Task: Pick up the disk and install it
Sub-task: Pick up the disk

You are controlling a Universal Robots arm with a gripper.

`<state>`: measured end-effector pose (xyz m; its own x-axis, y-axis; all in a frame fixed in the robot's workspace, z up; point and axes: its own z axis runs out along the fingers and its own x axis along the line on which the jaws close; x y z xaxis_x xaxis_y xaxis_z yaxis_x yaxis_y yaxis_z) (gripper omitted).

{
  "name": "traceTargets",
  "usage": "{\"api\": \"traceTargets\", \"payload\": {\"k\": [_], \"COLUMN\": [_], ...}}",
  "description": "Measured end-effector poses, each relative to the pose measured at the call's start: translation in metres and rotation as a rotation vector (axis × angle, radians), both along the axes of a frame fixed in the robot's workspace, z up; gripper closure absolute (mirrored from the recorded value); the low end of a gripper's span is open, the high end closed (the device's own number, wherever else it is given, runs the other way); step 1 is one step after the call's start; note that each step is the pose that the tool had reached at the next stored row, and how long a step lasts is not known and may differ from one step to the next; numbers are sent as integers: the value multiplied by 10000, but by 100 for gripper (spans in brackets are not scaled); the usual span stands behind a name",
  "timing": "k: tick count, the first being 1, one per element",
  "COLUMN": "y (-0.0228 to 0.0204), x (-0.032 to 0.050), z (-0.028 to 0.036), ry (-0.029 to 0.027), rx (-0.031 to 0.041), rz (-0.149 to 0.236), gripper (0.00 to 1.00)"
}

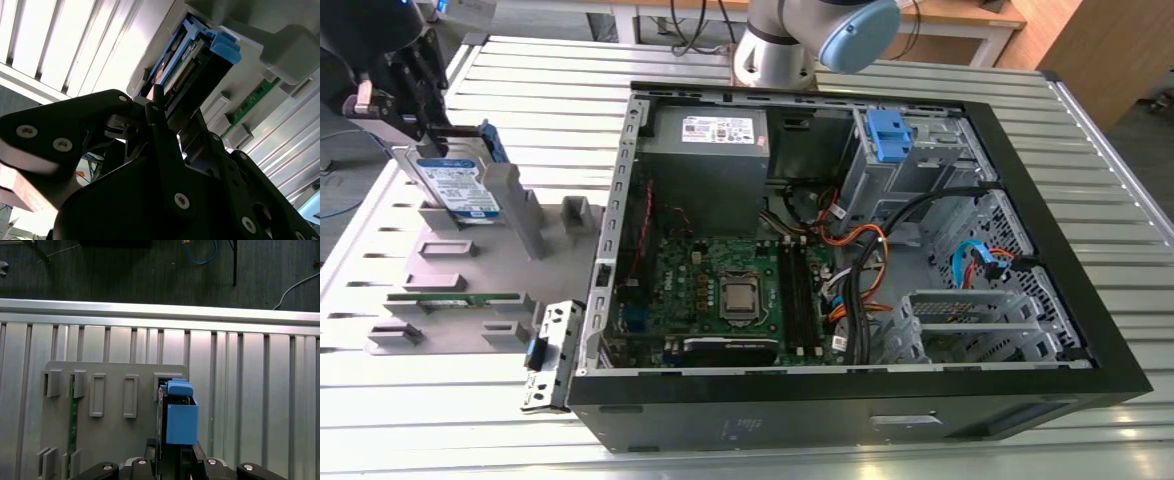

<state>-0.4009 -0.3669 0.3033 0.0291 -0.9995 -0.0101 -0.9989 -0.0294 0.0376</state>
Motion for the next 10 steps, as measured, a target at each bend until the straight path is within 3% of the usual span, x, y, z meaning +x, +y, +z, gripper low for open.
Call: {"api": "traceTargets", "payload": {"k": [10], "y": [-3], "x": [11], "z": [-12], "ry": [0], "rx": [0], "rz": [-268], "gripper": [61]}}
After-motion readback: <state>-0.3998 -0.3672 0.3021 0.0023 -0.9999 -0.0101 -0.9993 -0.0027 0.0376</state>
